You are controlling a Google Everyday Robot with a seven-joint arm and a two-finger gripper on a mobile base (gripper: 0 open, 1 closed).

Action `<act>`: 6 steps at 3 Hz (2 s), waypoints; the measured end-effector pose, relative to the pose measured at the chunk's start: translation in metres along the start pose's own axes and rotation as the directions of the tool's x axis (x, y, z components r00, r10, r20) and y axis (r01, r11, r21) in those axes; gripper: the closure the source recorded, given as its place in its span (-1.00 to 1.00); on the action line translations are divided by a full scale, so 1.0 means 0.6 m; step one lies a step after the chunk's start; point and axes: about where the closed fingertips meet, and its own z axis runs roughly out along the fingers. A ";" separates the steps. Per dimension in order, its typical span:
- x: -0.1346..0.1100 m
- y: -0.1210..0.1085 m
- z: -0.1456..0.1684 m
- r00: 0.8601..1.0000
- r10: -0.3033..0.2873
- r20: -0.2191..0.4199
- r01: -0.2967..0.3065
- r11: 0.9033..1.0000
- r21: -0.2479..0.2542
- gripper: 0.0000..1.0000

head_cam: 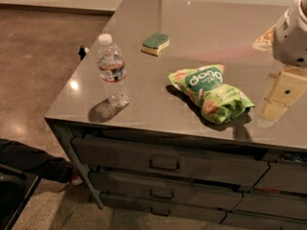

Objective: Pick green rice chip bag

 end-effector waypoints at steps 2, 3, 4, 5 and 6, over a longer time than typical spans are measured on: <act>-0.014 -0.011 0.011 0.999 0.016 0.046 -0.016 1.000 -0.016 -1.00; -0.034 -0.036 0.044 0.993 0.061 0.097 -0.058 0.998 -0.035 -1.00; -0.050 -0.069 0.085 0.983 0.145 0.111 -0.140 0.989 -0.057 -1.00; -0.058 -0.095 0.117 0.970 0.221 0.106 -0.214 0.974 -0.077 -1.00; -0.058 -0.112 0.138 0.949 0.303 0.082 -0.295 0.950 -0.098 -1.00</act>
Offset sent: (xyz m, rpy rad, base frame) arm 0.0280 0.0194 -0.0134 0.1501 0.0360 -0.0007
